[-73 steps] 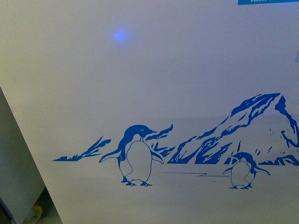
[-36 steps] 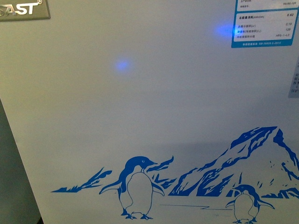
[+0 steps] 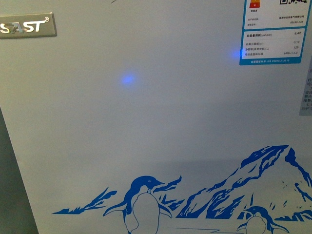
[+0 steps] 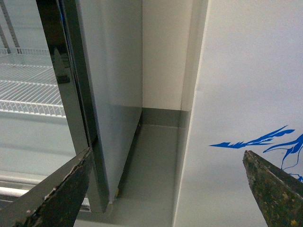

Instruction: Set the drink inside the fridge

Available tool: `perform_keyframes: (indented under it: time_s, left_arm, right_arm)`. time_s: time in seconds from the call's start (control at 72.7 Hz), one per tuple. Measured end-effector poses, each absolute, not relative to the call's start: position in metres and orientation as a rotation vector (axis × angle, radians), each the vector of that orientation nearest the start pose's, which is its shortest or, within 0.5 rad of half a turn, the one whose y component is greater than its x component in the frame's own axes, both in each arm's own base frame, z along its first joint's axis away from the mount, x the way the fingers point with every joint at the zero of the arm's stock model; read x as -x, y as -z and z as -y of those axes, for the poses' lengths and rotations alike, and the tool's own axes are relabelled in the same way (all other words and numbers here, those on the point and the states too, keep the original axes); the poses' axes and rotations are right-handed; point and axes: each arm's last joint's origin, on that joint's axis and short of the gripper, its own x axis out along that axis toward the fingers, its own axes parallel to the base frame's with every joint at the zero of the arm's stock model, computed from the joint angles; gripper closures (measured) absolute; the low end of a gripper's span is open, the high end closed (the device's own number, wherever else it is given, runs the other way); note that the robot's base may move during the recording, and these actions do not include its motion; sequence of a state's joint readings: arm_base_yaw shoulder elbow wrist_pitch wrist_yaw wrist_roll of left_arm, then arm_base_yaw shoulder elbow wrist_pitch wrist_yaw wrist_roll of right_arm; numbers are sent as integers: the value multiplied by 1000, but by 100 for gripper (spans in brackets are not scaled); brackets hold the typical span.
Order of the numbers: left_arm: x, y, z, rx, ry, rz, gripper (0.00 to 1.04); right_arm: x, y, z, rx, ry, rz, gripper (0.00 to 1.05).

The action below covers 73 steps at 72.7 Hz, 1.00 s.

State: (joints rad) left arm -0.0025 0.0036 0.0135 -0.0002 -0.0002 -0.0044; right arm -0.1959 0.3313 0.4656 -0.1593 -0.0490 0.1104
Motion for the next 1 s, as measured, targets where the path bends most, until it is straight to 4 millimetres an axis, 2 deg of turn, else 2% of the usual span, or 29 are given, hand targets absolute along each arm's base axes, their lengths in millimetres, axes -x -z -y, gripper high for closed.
perform_keyframes:
  time_s: [0.179, 0.467, 1.004]
  left_arm:
    - [-97, -168, 0, 4, 2, 10, 8]
    - [-97, -168, 0, 4, 3, 9, 8]
    - [-97, -168, 0, 4, 3, 9, 8]
  right_arm:
    - [-102, -272, 10, -96, 121, -33, 64]
    - [-101, -272, -1, -58, 98, 4, 64]
    - [-101, -272, -1, -58, 113, -4, 64]
